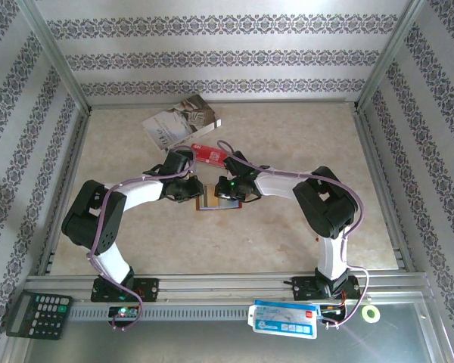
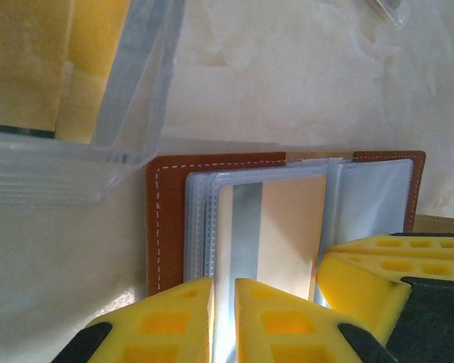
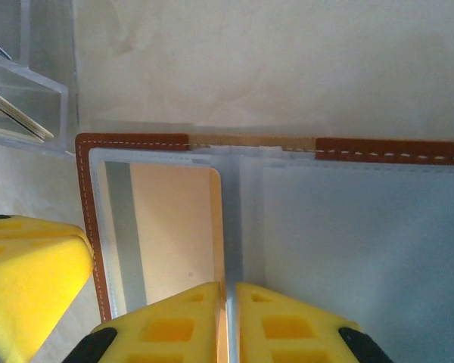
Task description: Take the credit cards out of the card holder
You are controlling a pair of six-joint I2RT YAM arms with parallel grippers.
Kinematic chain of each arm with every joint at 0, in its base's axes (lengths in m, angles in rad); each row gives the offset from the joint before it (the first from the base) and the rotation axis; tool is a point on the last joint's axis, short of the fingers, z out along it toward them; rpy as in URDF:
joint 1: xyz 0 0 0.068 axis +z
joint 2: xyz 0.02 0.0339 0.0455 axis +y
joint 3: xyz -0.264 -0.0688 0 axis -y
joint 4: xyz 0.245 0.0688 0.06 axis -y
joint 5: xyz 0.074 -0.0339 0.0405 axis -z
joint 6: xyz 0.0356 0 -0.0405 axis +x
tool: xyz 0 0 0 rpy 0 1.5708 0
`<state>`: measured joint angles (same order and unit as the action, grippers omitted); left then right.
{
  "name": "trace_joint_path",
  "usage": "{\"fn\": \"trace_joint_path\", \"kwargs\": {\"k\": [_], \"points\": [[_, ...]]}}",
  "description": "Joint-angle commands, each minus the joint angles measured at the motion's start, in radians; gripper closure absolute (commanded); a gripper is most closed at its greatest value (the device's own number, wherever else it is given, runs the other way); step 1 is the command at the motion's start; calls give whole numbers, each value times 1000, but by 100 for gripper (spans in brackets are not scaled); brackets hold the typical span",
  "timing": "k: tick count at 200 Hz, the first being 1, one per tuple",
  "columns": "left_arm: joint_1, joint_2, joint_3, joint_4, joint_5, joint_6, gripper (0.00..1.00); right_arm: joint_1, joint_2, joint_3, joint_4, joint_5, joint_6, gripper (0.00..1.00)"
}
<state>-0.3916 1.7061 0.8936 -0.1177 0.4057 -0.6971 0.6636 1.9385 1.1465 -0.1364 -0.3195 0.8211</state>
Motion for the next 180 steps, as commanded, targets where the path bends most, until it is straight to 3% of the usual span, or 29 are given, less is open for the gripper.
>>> {"fn": "trace_joint_path", "kwargs": {"k": [1,180], "points": [[-13,22,-4,32,-3,-11,86,-4,14,26,2,-12,7,86],[-19,63,-31,-8,-77,18,95,-38,16,-36,106,-101,15,85]]}}
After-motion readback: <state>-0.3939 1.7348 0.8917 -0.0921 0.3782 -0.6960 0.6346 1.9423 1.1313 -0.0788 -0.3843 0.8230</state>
